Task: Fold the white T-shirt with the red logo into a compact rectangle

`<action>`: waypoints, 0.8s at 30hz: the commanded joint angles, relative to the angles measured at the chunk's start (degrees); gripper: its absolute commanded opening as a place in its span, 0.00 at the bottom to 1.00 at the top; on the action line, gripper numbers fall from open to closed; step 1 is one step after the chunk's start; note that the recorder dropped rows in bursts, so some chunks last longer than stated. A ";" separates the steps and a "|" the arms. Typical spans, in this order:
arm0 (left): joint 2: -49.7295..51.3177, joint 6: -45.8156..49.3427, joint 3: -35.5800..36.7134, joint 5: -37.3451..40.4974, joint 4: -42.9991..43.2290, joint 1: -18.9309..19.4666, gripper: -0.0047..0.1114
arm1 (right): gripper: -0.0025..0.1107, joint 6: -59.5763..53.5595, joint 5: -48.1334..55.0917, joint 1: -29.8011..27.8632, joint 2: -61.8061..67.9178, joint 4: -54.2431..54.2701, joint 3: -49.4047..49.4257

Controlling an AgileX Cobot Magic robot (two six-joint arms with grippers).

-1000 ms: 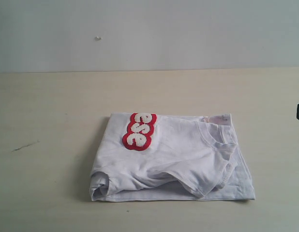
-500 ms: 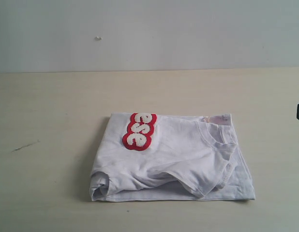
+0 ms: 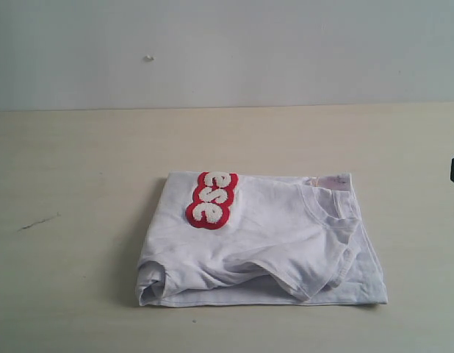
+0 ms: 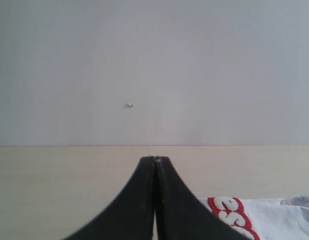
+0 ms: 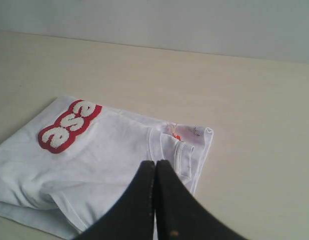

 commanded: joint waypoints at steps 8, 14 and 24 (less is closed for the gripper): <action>-8.04 -14.95 0.21 12.36 16.02 9.35 0.04 | 0.02 0.06 -0.18 -0.20 -0.26 0.04 0.38; -12.32 -18.77 3.12 13.61 19.22 12.68 0.04 | 0.02 0.06 -0.18 -0.20 -0.26 0.04 0.38; -17.85 -23.72 7.95 19.37 25.10 17.94 0.04 | 0.02 0.06 -0.18 -0.20 -0.26 0.04 0.38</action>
